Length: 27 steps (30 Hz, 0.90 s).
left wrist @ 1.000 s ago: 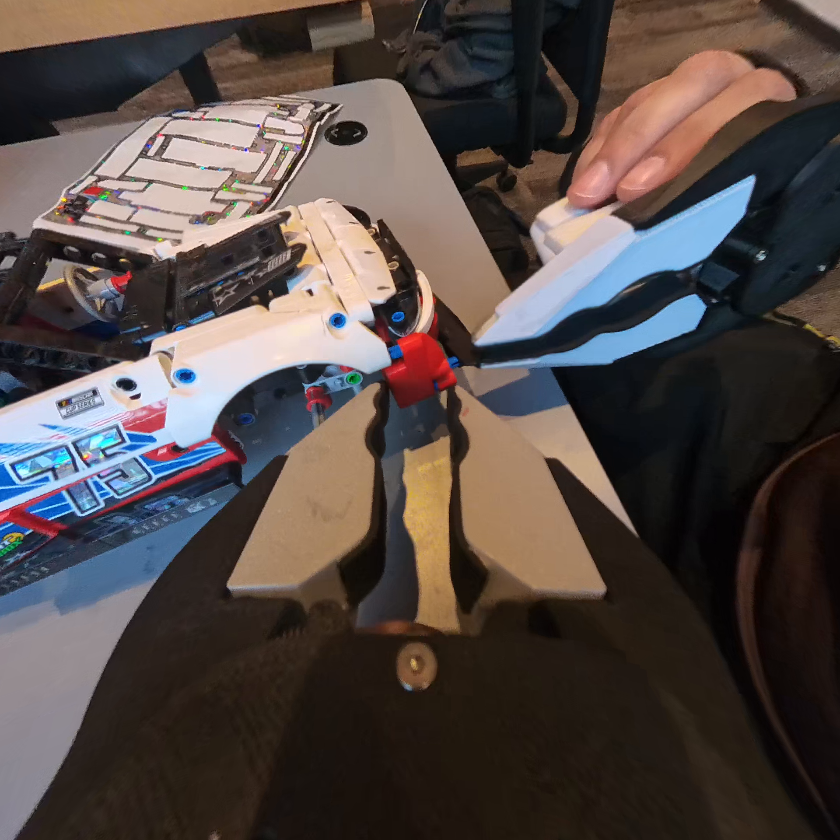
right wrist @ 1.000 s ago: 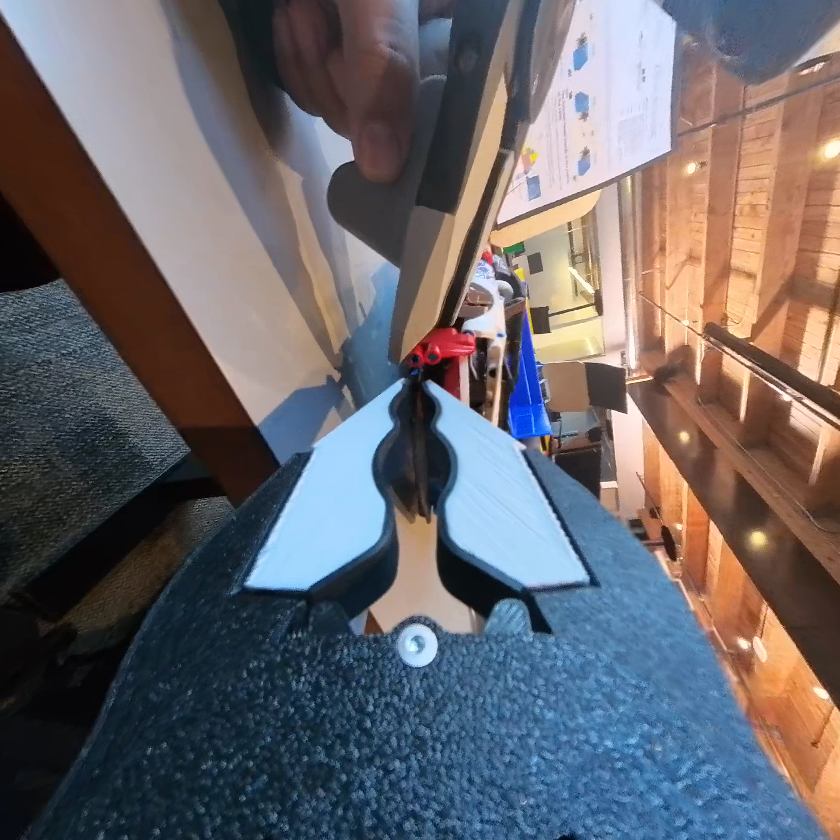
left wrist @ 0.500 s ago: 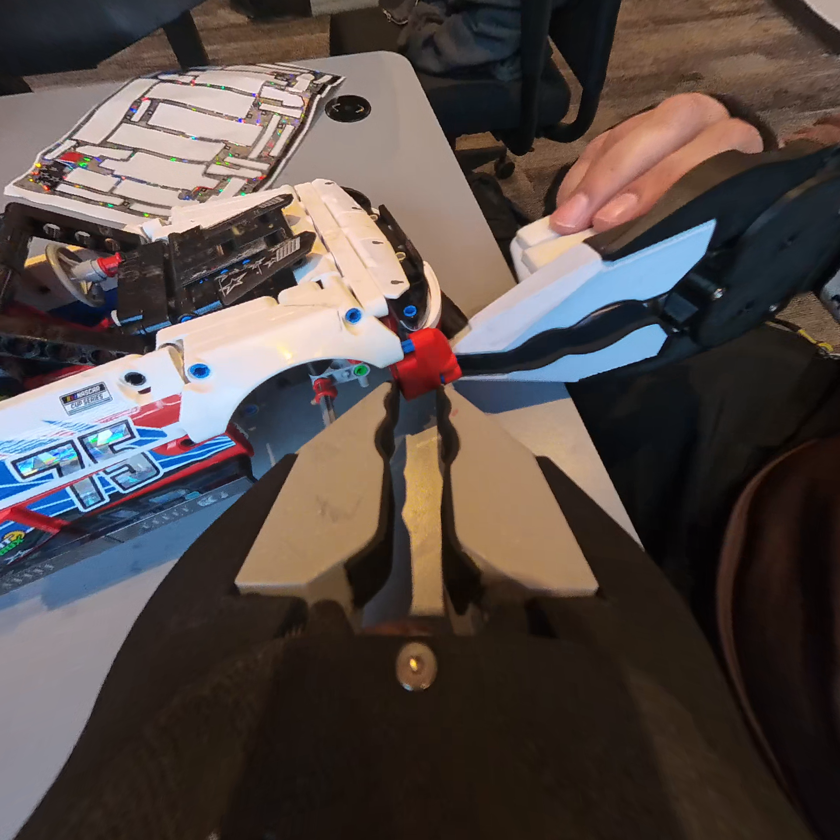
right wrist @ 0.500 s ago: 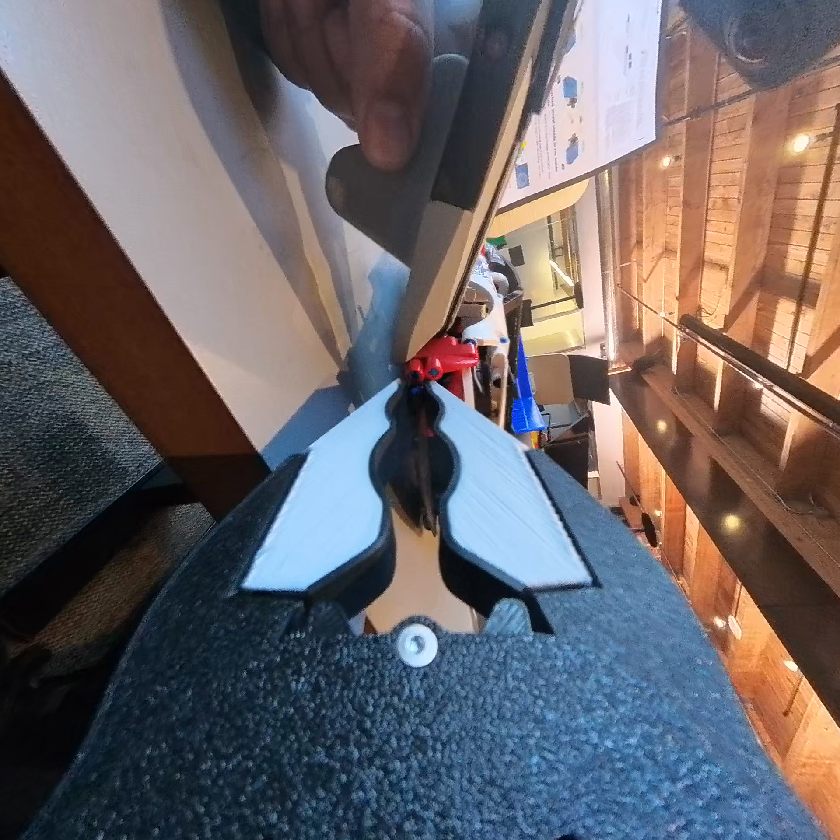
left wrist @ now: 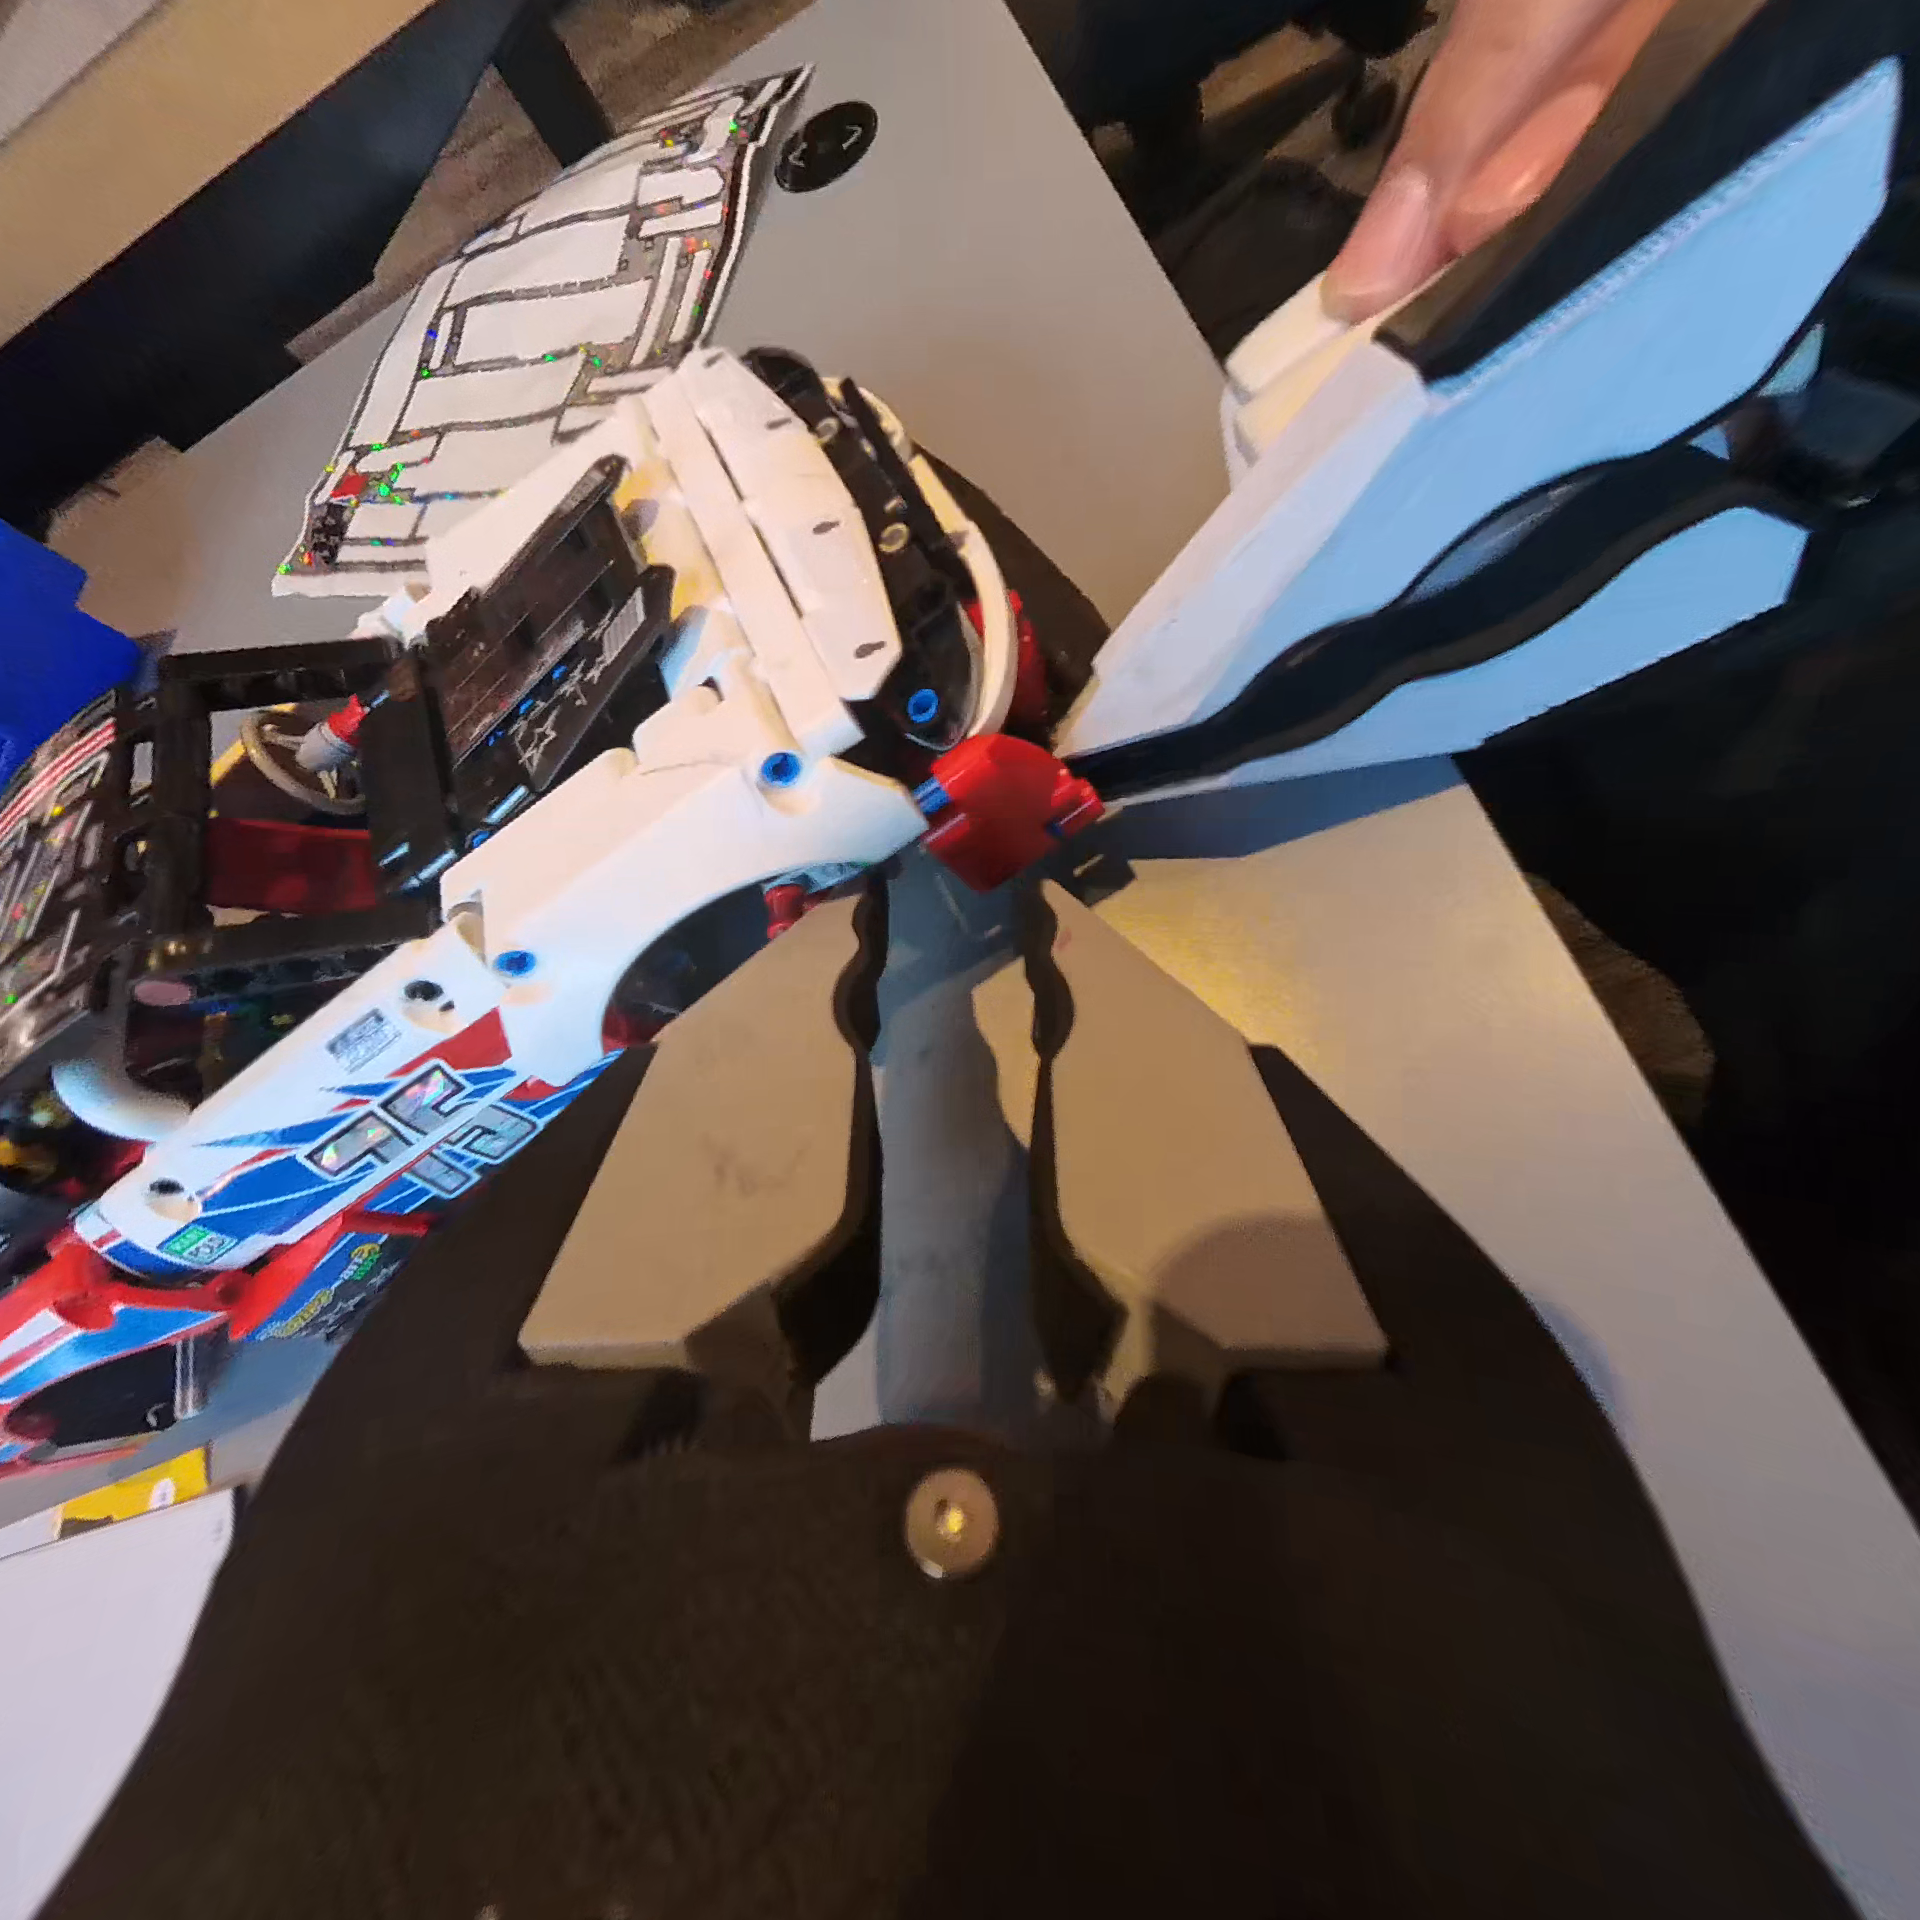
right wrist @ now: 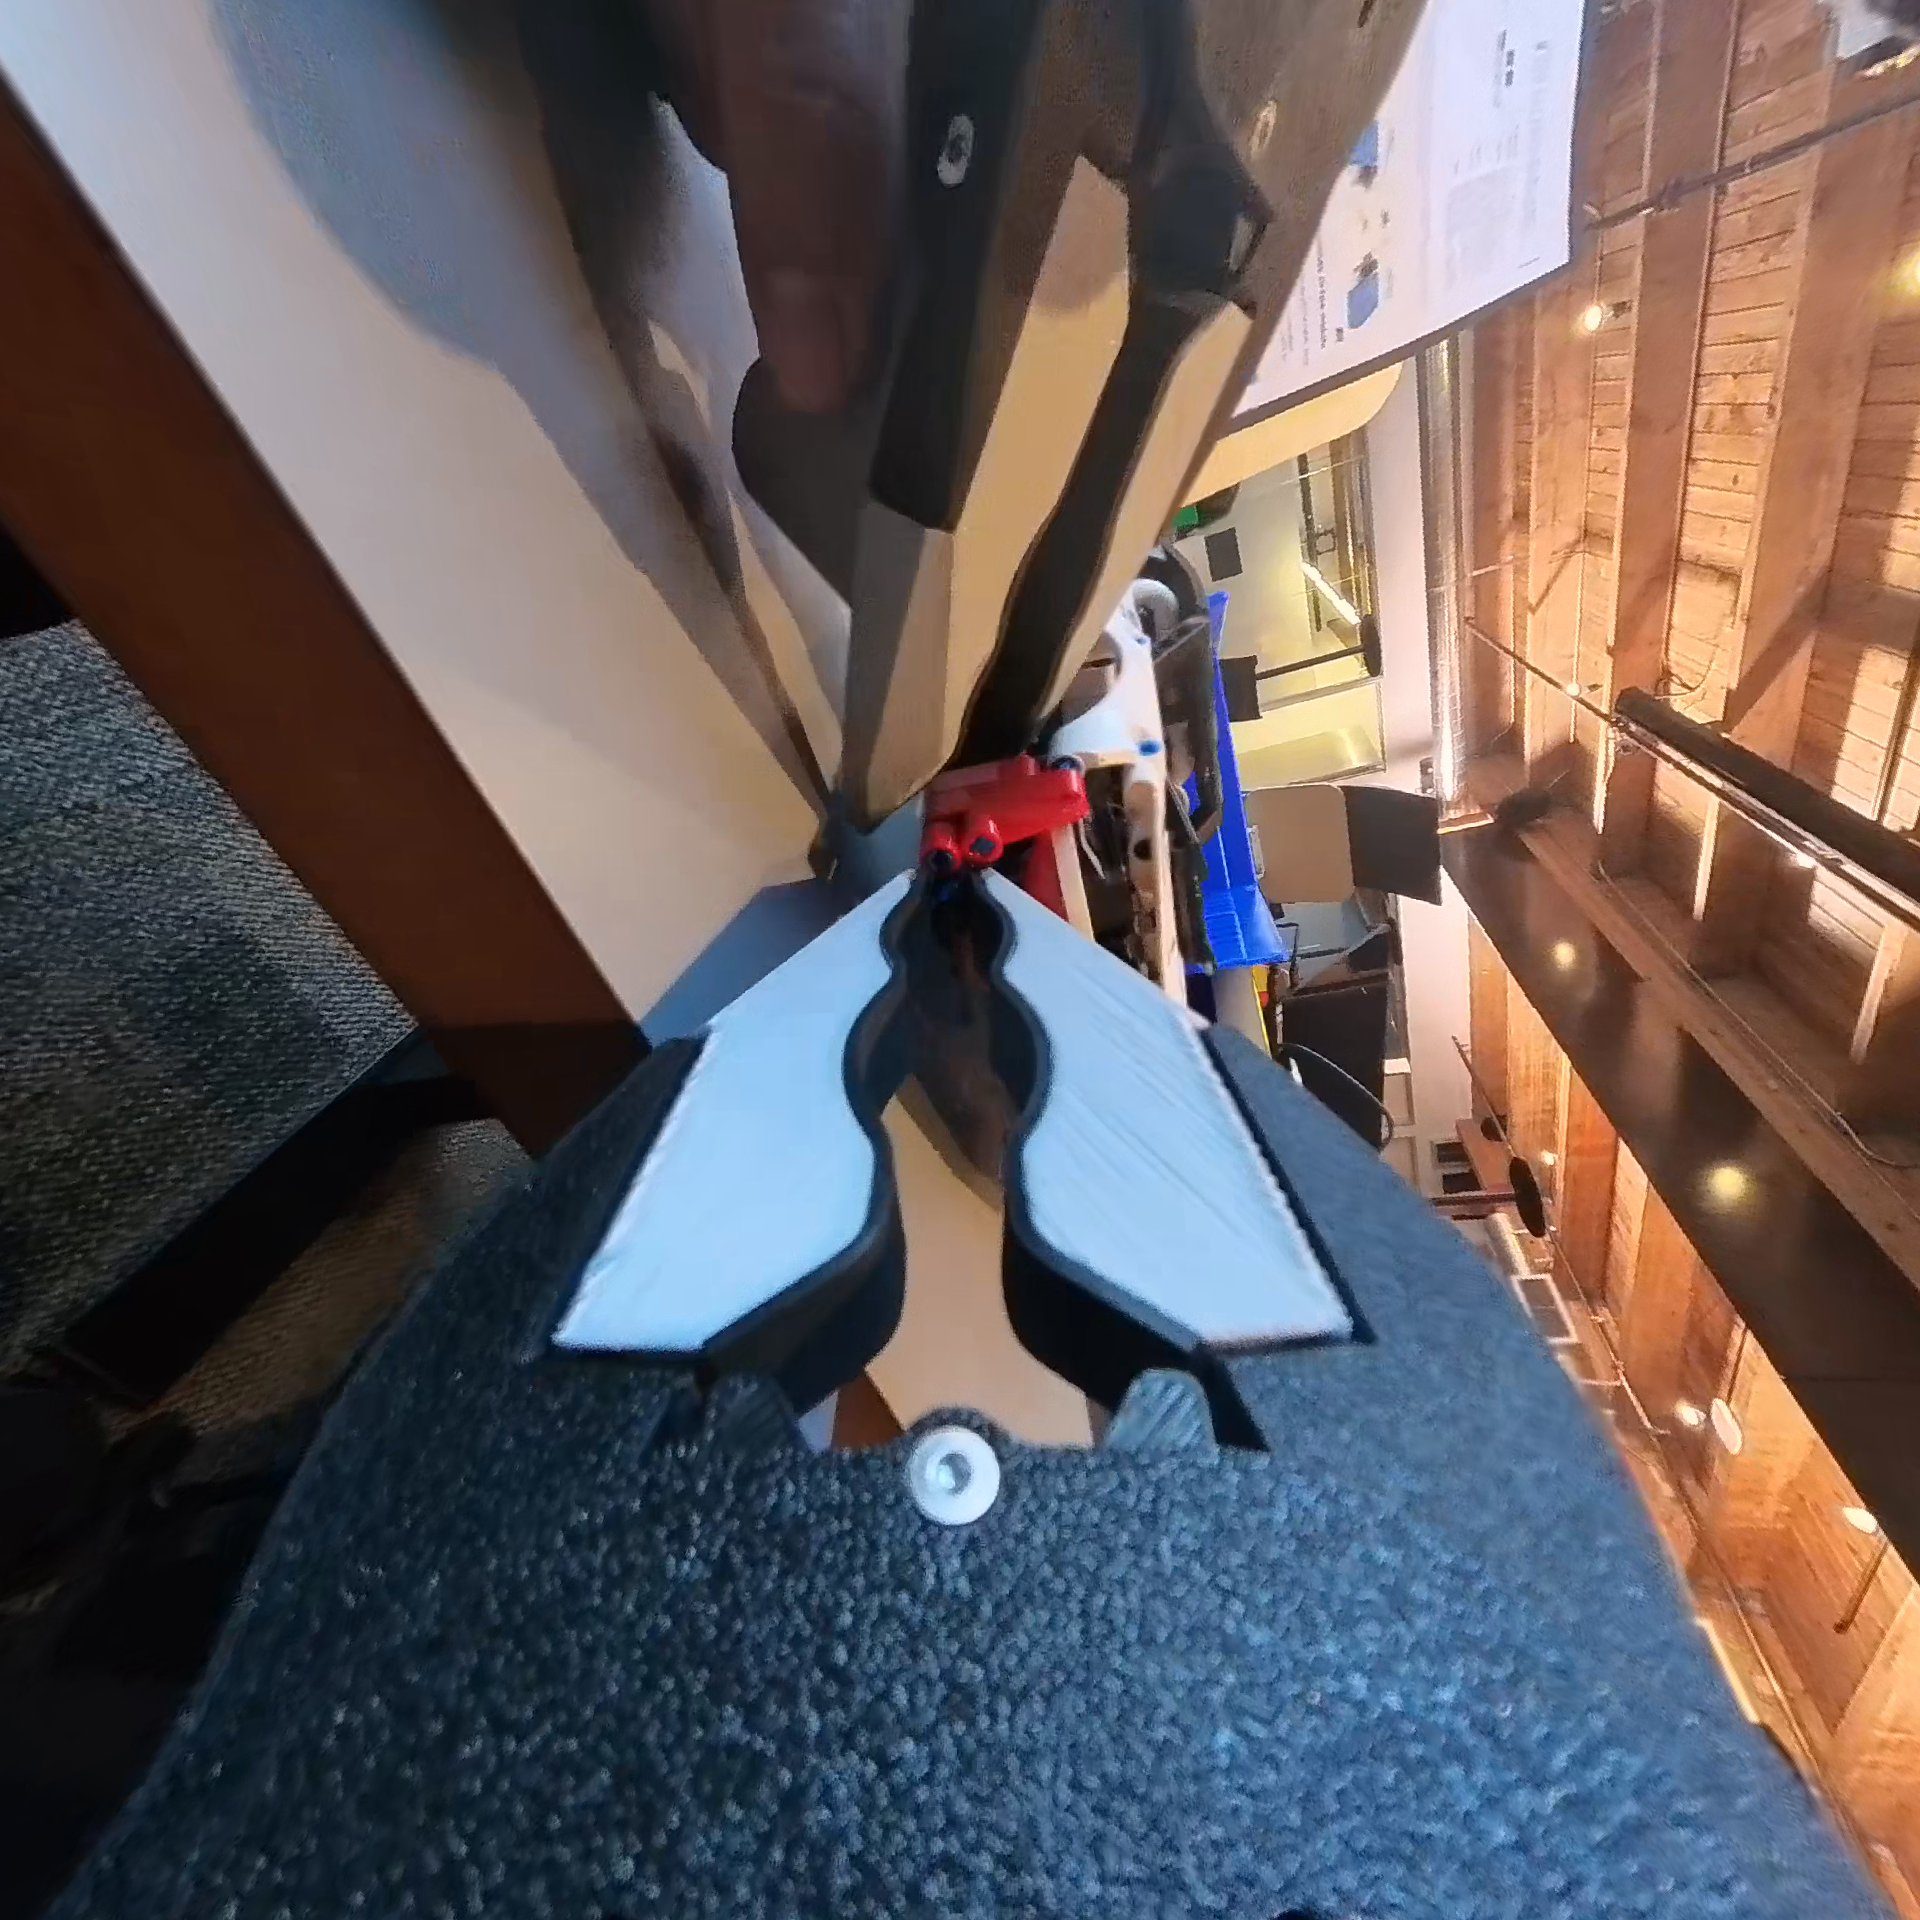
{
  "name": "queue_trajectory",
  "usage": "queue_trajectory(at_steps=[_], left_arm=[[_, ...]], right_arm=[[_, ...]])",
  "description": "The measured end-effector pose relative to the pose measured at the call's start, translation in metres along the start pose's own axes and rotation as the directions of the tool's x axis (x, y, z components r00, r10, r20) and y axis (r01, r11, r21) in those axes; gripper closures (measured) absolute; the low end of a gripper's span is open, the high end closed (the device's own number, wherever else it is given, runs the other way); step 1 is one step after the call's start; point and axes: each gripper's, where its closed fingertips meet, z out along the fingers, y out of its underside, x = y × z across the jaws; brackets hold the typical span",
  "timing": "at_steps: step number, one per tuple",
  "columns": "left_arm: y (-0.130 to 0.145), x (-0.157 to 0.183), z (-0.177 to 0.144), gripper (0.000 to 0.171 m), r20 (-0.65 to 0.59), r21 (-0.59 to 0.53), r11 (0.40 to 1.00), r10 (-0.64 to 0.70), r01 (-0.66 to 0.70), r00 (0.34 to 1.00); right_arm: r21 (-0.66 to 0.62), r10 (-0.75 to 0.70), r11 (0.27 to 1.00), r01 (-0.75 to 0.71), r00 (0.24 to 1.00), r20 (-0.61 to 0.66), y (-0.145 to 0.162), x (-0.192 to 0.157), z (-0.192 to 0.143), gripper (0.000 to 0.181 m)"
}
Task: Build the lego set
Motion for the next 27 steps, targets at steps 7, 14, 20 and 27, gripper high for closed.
queue_trajectory(at_steps=[7,14,20,27], left_arm=[[-0.01,0.013,-0.003,0.122,-0.219,0.02,0.968,-0.238,0.248,0.946],[-0.009,0.005,-0.005,0.138,-0.267,-0.01,0.881,-0.458,0.473,0.848],[-0.004,0.018,-0.003,0.134,-0.237,-0.06,0.901,-0.431,0.43,0.871],[-0.019,0.021,-0.006,0.129,-0.243,0.032,0.935,-0.335,0.352,0.91]], right_arm=[[-0.02,-0.034,0.999,0.034,0.999,-0.004,0.006,0.002,-0.001,0.176],[-0.02,-0.049,0.999,0.049,0.999,0.008,0.004,-0.001,-0.001,0.176],[-0.006,-0.038,0.999,0.038,0.999,-0.005,-0.004,0.004,0.0,0.176],[-0.022,-0.061,0.998,0.061,0.998,-0.006,0.001,0.005,-0.002,0.176]])
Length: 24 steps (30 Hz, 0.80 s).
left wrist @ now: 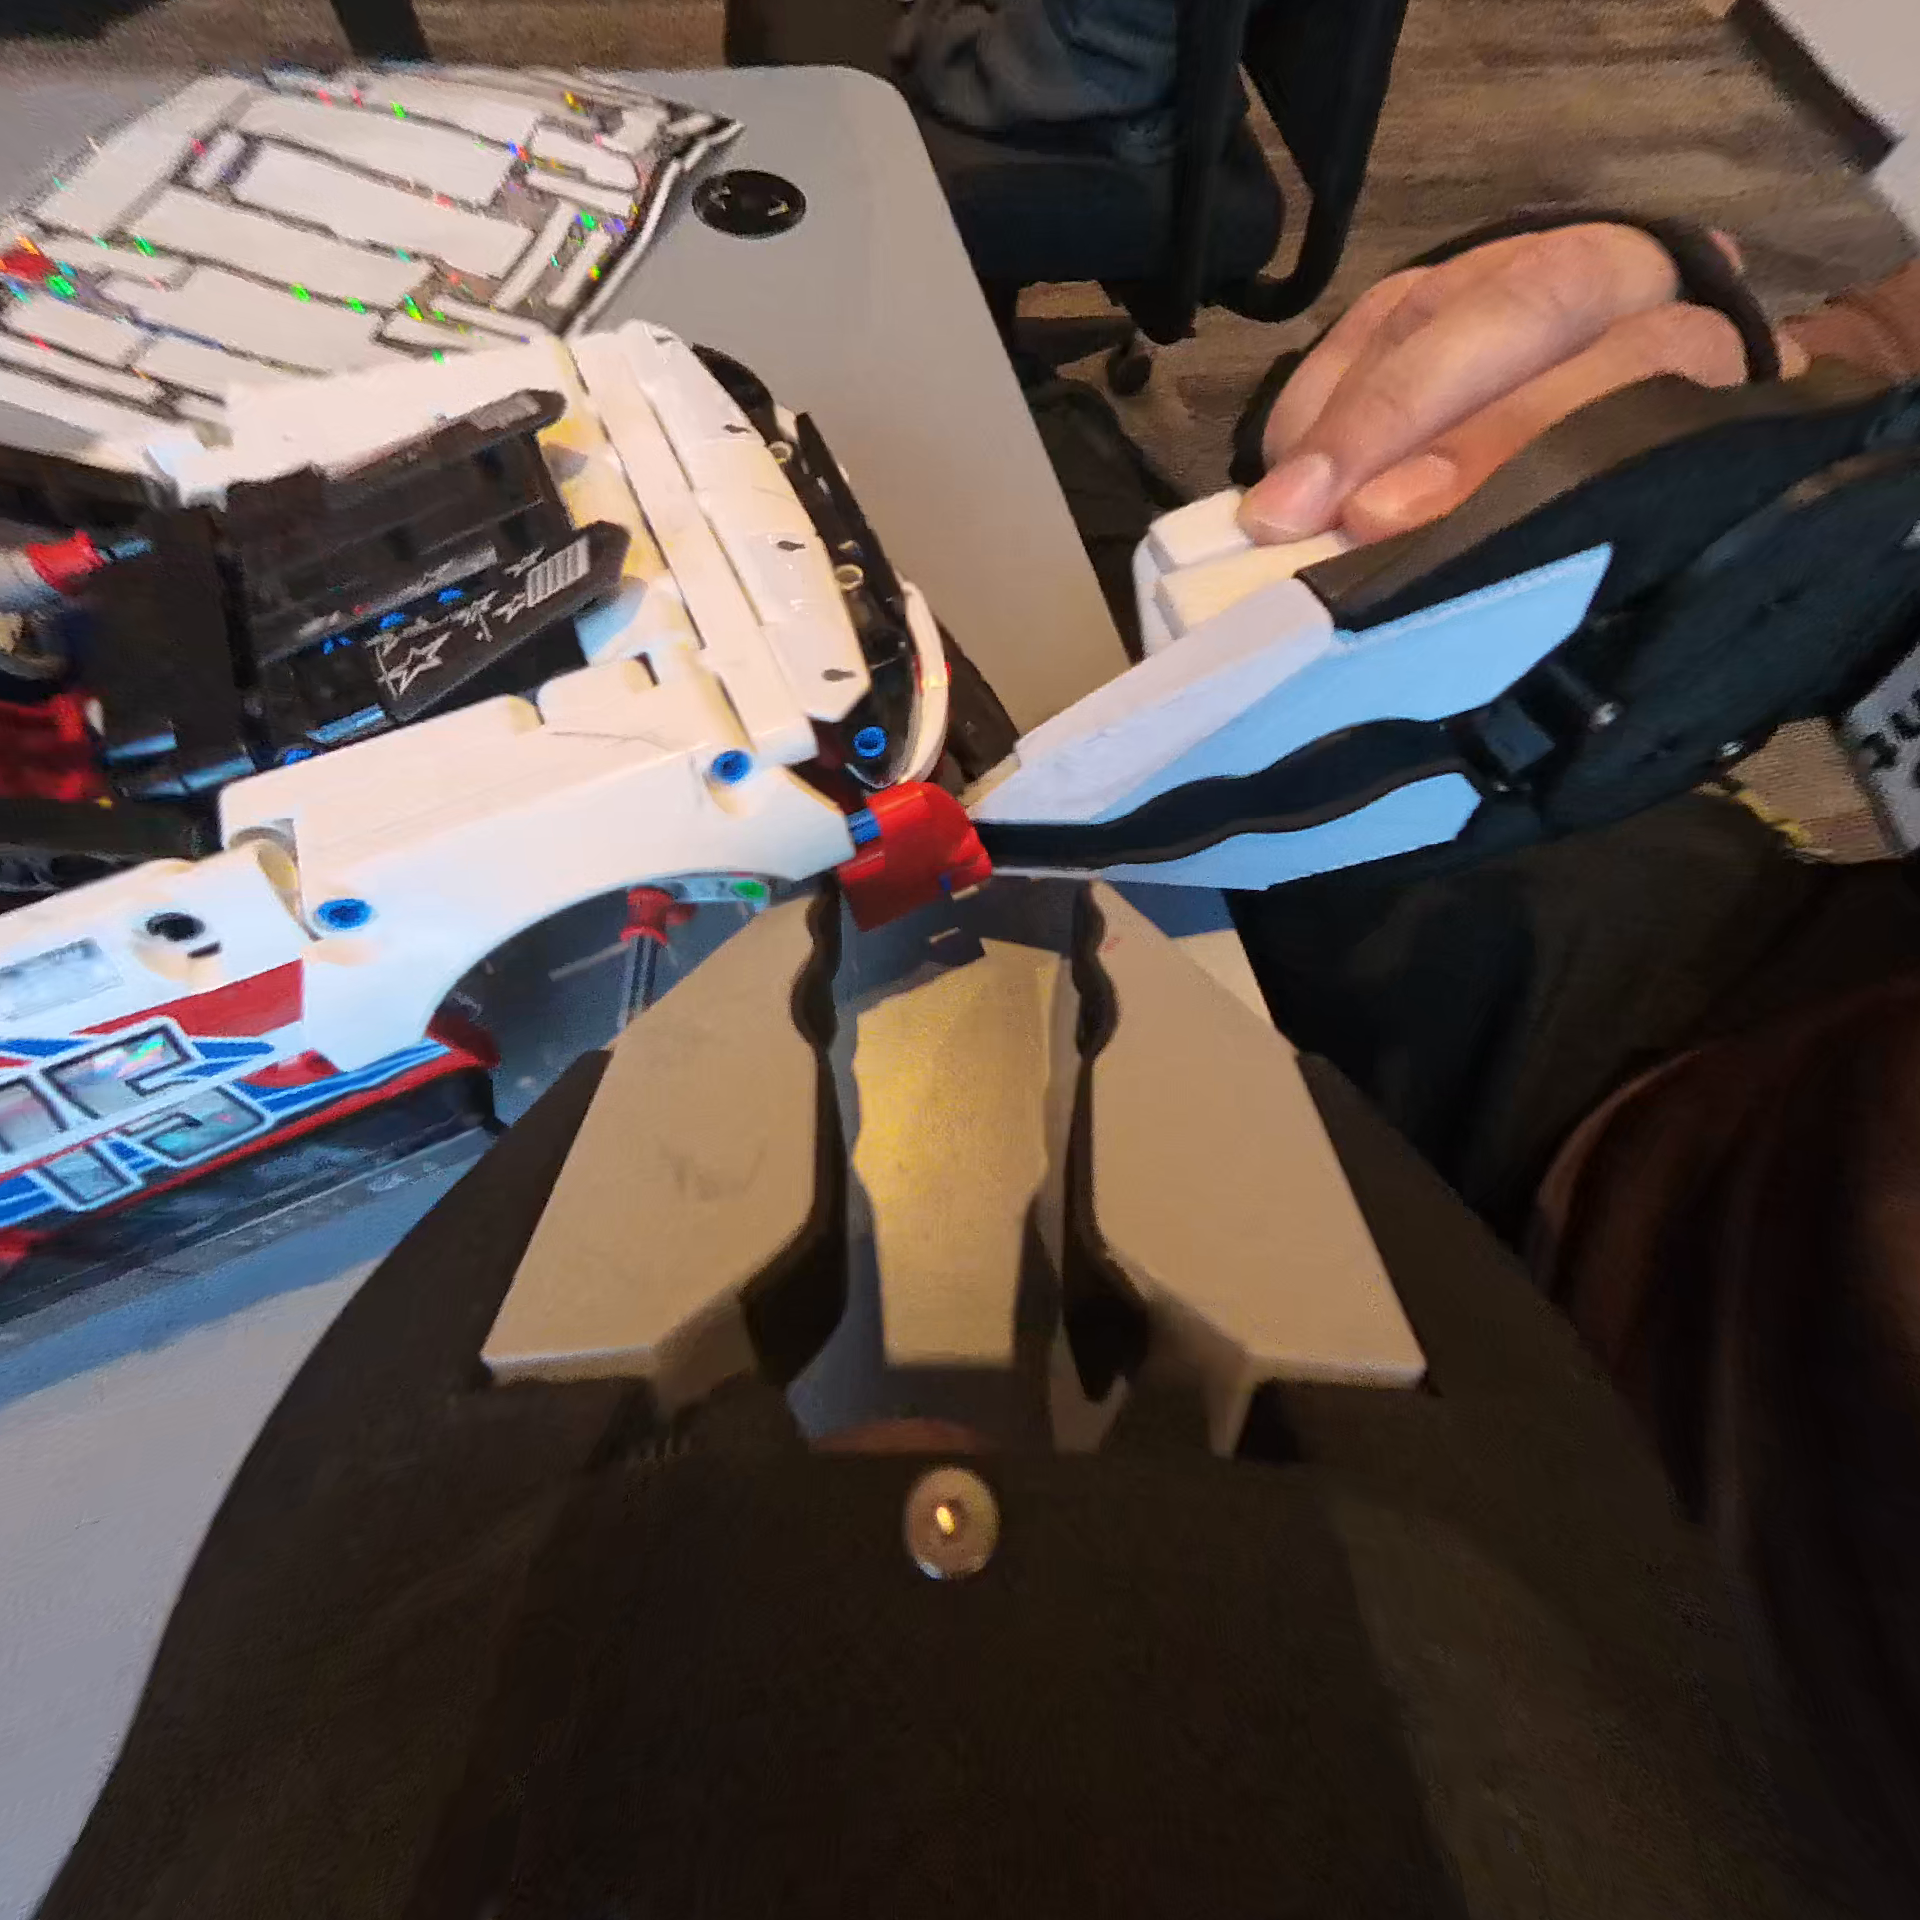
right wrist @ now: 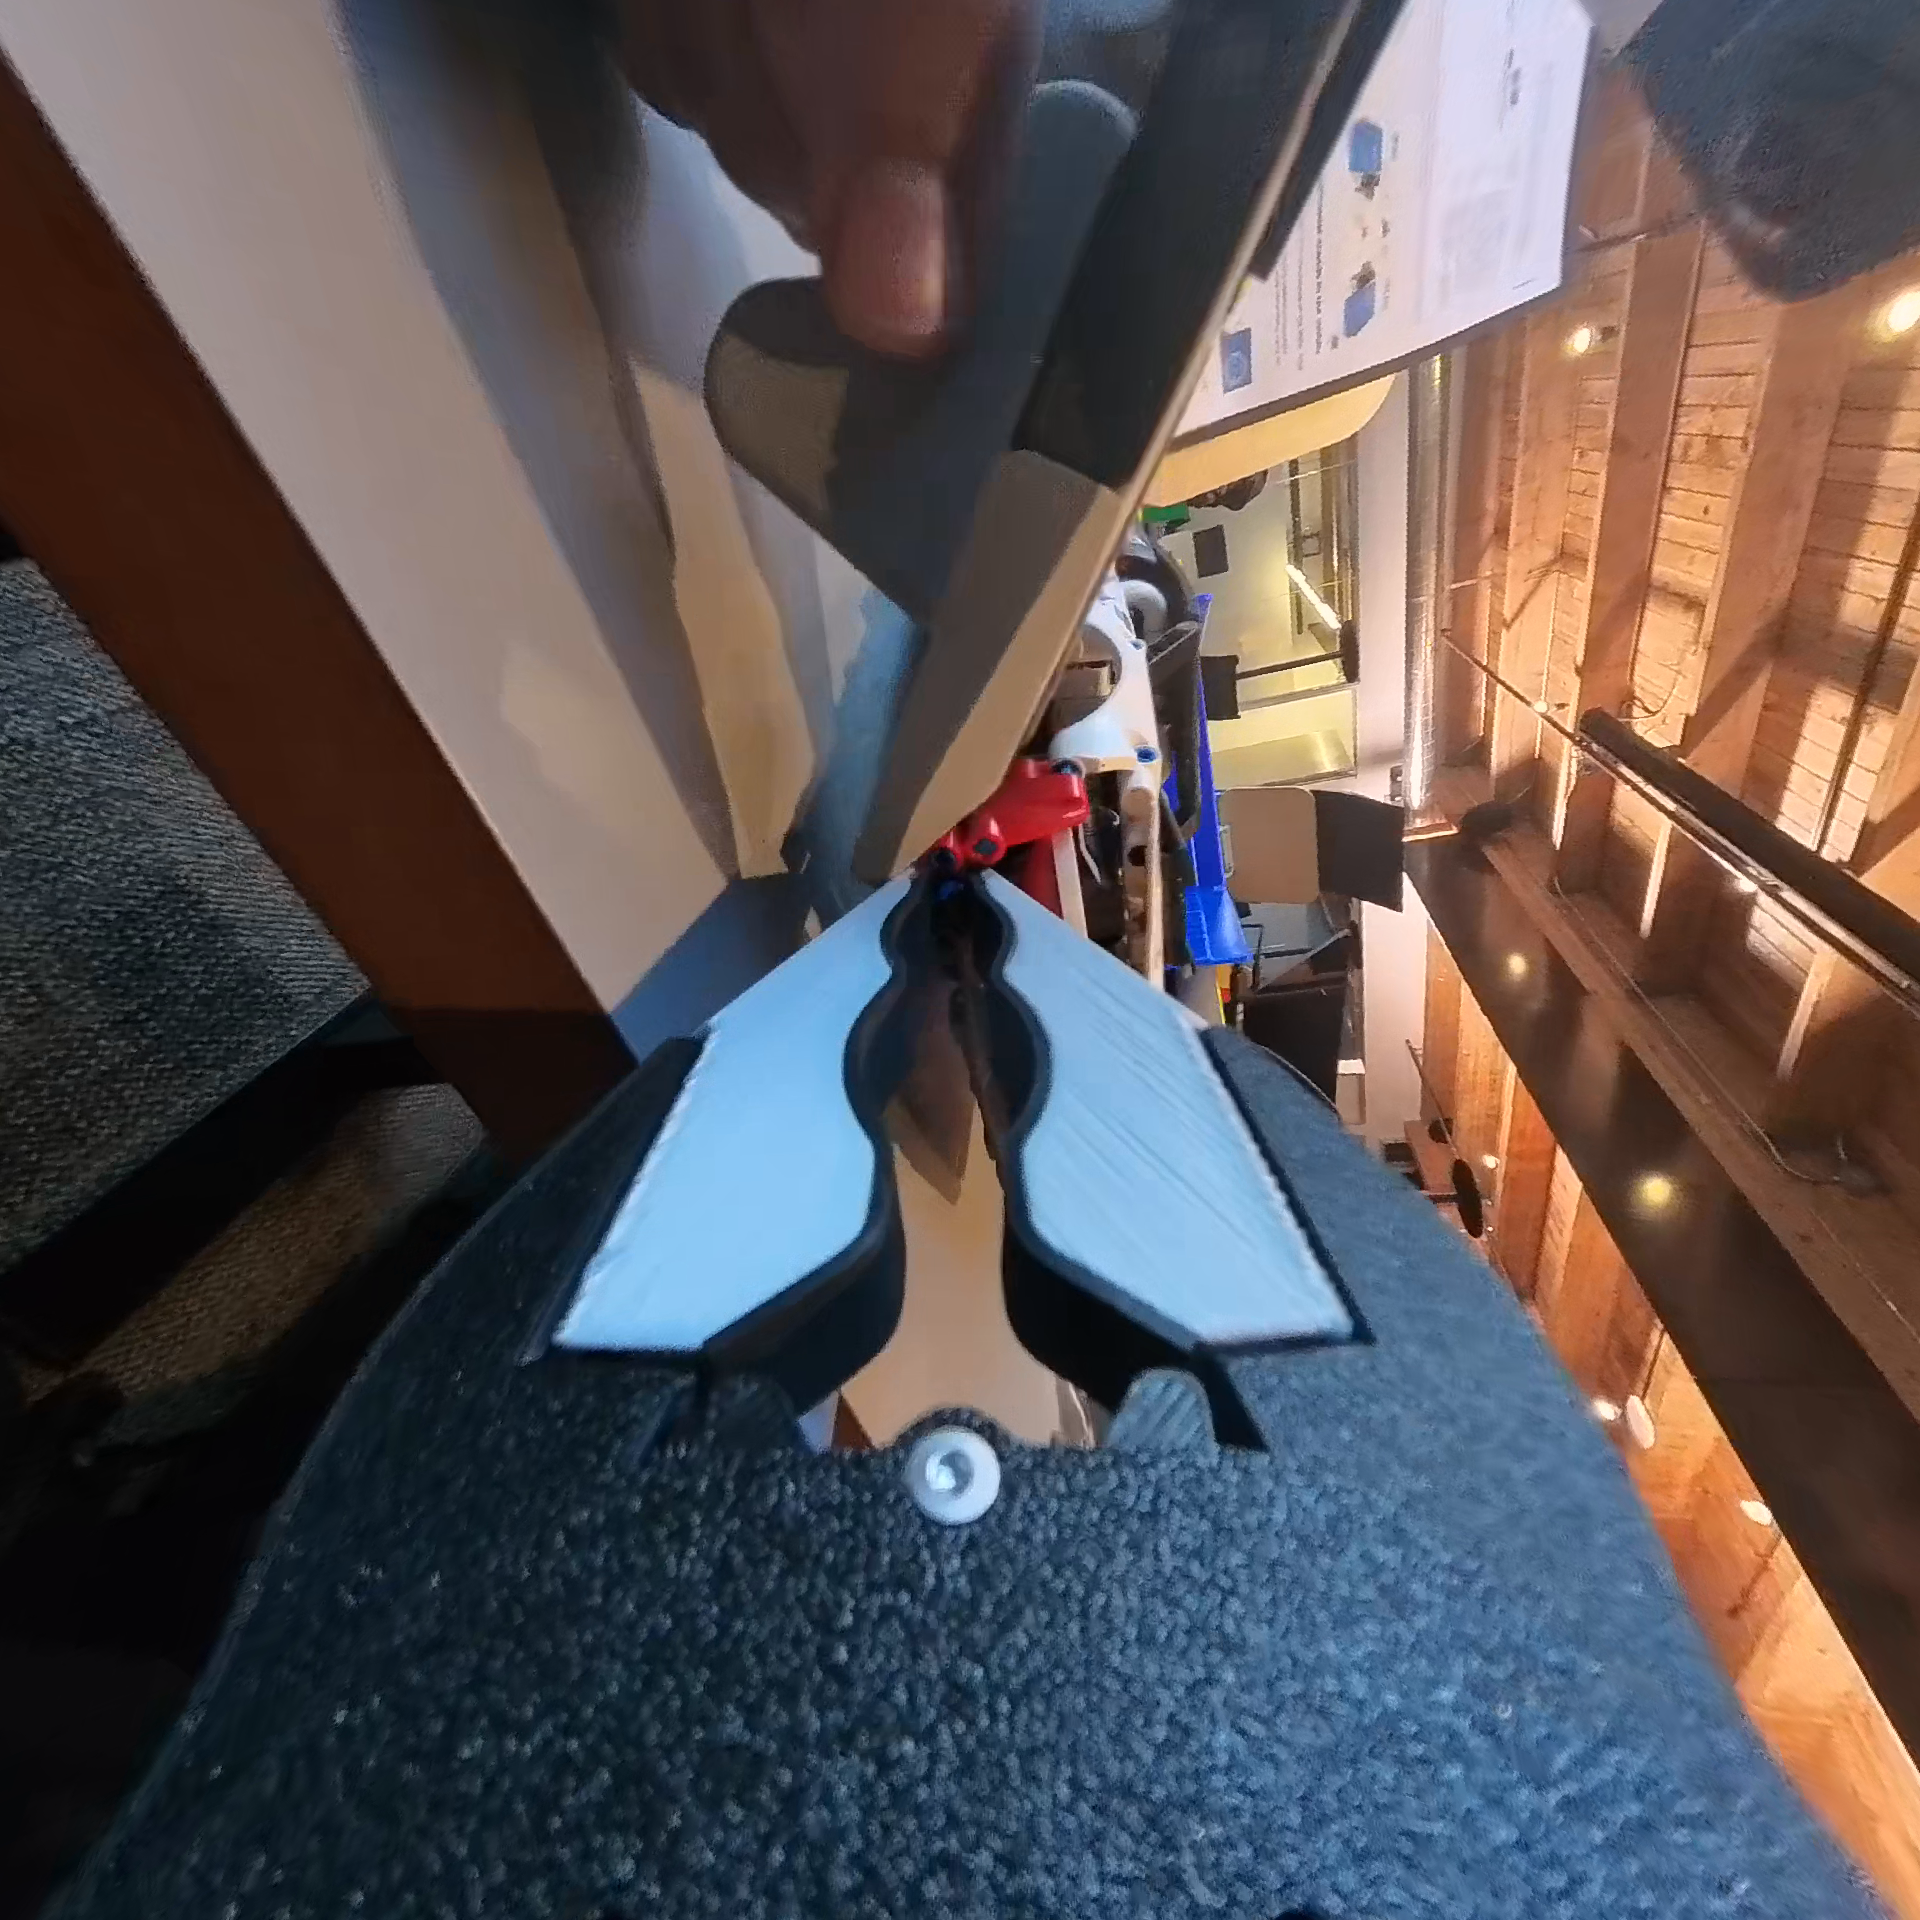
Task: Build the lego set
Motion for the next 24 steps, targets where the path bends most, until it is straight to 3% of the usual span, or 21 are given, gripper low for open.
queue_trajectory(at_steps=[7,11,15,22,24], left_arm=[[-0.009,-0.005,-0.007,0.139,-0.109,0.067,0.981,-0.174,0.182,0.979],[-0.008,-0.002,-0.006,0.134,-0.168,0.051,0.966,-0.242,0.254,0.956],[-0.008,-0.006,-0.005,0.144,-0.145,0.05,0.965,-0.247,0.256,0.958],[-0.011,-0.007,-0.007,0.145,-0.126,0.057,0.963,-0.254,0.263,0.959],[-0.009,-0.009,-0.005,0.145,-0.116,0.051,0.962,-0.26,0.267,0.959]], right_arm=[[0.004,-0.005,1.0,0.005,1.0,-0.01,-0.003,0.003,-0.001,0.176],[-0.001,-0.034,0.999,0.034,0.999,-0.014,-0.003,0.002,-0.001,0.176],[-0.001,-0.046,0.999,0.046,0.999,-0.023,-0.004,0.004,-0.002,0.176],[0.013,-0.065,0.998,0.066,0.997,-0.033,-0.004,0.006,0.0,0.175],[0.013,-0.063,0.998,0.063,0.997,-0.035,-0.003,0.008,0.0,0.167]])
